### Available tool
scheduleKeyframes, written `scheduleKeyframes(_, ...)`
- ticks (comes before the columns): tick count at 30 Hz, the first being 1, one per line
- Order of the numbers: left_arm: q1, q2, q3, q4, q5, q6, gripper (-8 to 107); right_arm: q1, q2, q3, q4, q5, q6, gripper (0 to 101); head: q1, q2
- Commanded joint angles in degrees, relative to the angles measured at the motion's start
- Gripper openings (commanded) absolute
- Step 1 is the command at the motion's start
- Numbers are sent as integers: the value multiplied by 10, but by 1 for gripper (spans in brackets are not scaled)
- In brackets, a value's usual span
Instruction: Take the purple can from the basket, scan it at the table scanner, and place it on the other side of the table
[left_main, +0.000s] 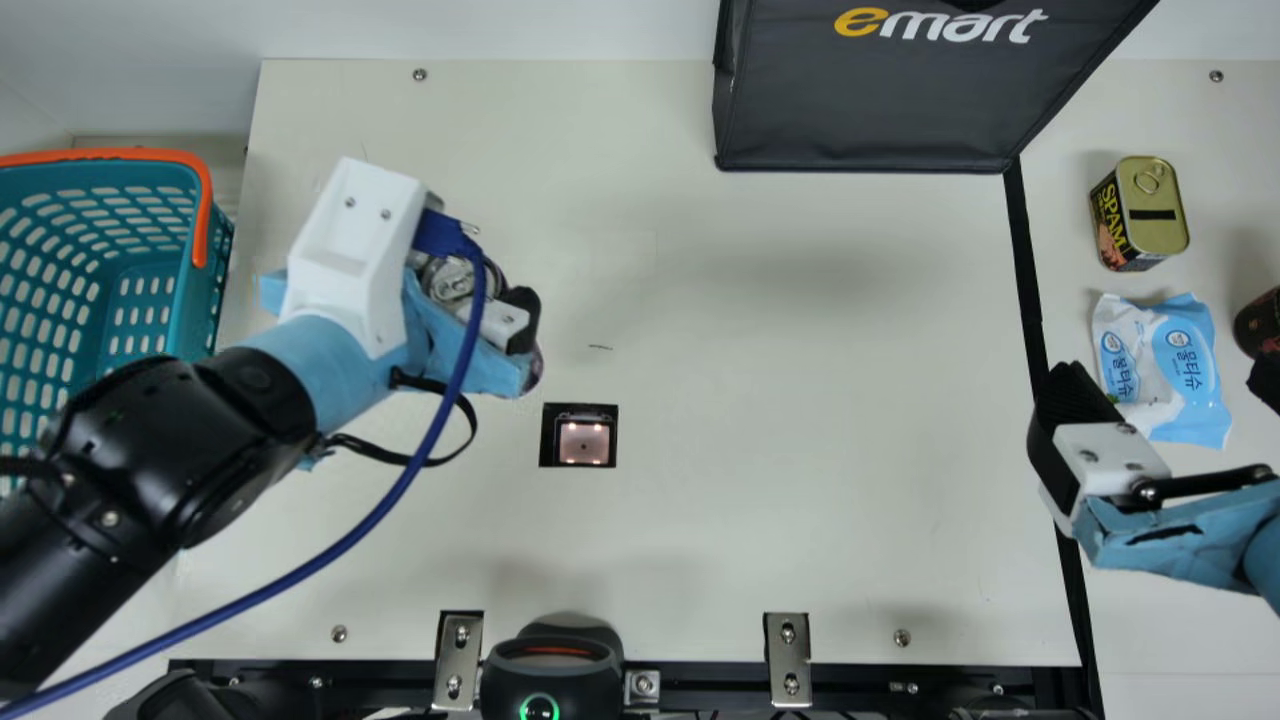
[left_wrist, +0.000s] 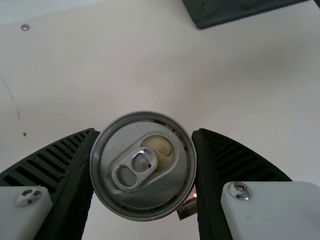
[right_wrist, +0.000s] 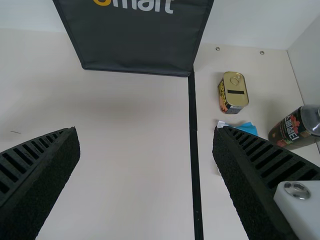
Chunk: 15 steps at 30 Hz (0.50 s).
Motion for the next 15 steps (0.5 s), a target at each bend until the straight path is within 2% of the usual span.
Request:
scheduleKeyframes(1, -19, 4, -4, 5, 7, -9, -8, 0, 0, 0, 0, 0, 0, 95, -17, 0)
scheduleKeyframes(15, -94, 35, -47, 38, 76, -114, -8, 0, 0, 0, 0, 0, 0, 95, -17, 0)
